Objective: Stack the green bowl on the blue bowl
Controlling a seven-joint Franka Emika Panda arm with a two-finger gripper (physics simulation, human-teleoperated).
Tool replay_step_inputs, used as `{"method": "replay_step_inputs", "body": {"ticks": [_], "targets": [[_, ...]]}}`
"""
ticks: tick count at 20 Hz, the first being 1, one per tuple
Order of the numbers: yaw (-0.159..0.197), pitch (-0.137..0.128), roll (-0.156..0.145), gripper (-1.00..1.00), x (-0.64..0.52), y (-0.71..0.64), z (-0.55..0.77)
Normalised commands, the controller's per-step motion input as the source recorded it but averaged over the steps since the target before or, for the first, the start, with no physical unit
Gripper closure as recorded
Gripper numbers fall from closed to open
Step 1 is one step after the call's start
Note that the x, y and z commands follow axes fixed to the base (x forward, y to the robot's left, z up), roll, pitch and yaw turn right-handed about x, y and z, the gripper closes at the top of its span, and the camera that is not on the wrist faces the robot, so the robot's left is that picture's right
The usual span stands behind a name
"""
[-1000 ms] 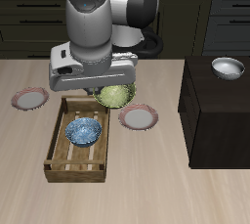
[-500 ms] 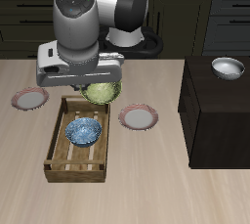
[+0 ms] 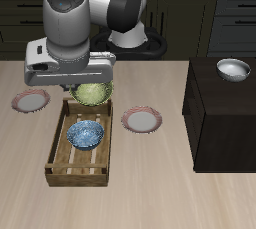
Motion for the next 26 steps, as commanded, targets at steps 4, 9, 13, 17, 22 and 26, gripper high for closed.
{"method": "replay_step_inputs", "body": {"ticks": [4, 9, 13, 17, 22, 26], "targets": [[0.019, -0.041, 0.004, 1.0, 0.1, -0.06, 0.03], [0.007, -0.012, -0.002, 1.0, 0.12, 0.02, -0.27], [0.033, -0.029, 0.016, 1.0, 0.14, 0.09, -0.31], [0.02, 0.004, 0.018, 1.0, -0.02, 0.21, -0.44], [0.046, -0.054, 0.021, 1.0, -0.11, 0.21, -0.23], [-0.021, 0.05, -0.037, 1.0, -0.14, -0.03, -0.42]]}}
